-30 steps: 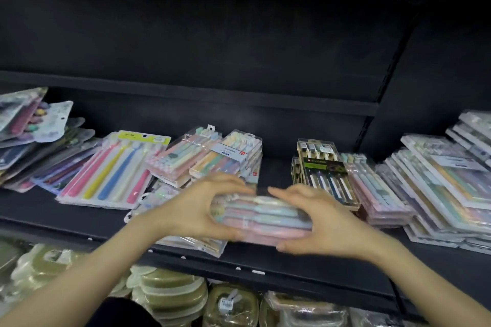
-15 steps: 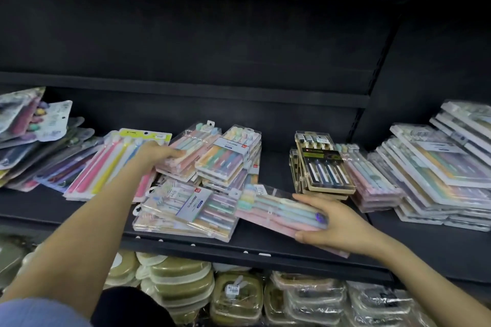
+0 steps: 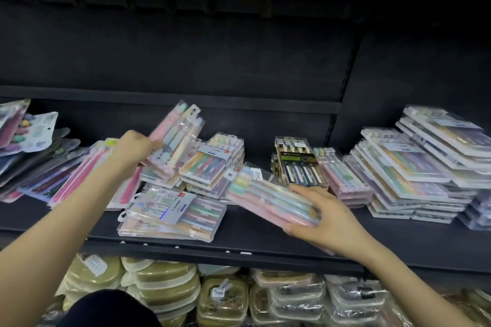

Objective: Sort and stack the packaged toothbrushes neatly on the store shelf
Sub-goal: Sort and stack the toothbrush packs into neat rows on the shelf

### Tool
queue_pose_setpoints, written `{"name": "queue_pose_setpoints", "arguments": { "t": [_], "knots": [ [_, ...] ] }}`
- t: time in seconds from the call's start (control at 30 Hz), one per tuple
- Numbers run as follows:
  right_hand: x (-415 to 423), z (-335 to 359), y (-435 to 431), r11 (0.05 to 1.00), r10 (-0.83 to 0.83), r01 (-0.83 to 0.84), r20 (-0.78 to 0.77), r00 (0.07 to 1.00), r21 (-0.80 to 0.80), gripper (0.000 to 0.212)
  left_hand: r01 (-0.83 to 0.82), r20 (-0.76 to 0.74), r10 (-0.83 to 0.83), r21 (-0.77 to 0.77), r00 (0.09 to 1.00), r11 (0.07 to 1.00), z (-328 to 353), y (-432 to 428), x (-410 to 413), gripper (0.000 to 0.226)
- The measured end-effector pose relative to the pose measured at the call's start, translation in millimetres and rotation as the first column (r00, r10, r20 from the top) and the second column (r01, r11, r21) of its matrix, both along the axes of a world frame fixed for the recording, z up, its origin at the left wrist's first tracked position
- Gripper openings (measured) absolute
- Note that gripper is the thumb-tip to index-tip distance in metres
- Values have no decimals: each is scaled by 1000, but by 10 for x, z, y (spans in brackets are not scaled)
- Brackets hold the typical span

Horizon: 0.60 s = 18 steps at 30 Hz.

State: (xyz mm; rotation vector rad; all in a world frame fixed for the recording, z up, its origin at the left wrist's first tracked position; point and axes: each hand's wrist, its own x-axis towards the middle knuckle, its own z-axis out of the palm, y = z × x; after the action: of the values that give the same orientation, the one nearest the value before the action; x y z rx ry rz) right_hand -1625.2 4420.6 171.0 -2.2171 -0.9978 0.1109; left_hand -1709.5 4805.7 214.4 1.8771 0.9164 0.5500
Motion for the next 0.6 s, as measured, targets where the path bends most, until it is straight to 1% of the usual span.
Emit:
{"name": "queue_pose_setpoints", "arguments": {
  "t": [0.03,0.07,0.1,0.13,0.2,0.3,0.37,0.47,0.53,0.6],
  "knots": [
    [-28,50,-18,999,-22,22,-2,1000,39,83,56,67,-54,-25,996,998,78,-184,-46,29],
    [-58,103,-45,996,-45,45,-4,999,80,82,106,133,-96,-69,987,992,159,-395,-86,22],
    [-91,155,-89,989,-64,64,-8,998,130,79,143,199,-118,-112,973,983,221,-608,-117,18],
    [-125,211,-150,979,-79,81,-16,997,189,75,170,256,-130,-144,958,975,274,-826,-129,19],
    [-205,327,-312,944,-120,125,-36,992,304,67,246,353,-172,-177,920,953,346,-1303,-97,18],
    [-306,486,-646,875,-229,216,-23,973,434,57,397,488,-239,-250,840,883,436,-2071,13,15],
    [-336,560,-925,833,-318,276,7,948,480,64,455,537,-266,-256,800,853,472,-2514,140,20],
    [-316,602,-1400,799,-463,379,76,883,468,78,525,558,-337,-217,759,823,521,-3056,378,33],
    [-275,571,-1715,748,-568,479,72,820,459,73,551,550,-370,-207,749,808,541,-3351,554,39],
    [-209,509,-2019,671,-679,575,75,731,469,66,556,542,-391,-179,744,812,554,-3606,743,39]
  ]
}}
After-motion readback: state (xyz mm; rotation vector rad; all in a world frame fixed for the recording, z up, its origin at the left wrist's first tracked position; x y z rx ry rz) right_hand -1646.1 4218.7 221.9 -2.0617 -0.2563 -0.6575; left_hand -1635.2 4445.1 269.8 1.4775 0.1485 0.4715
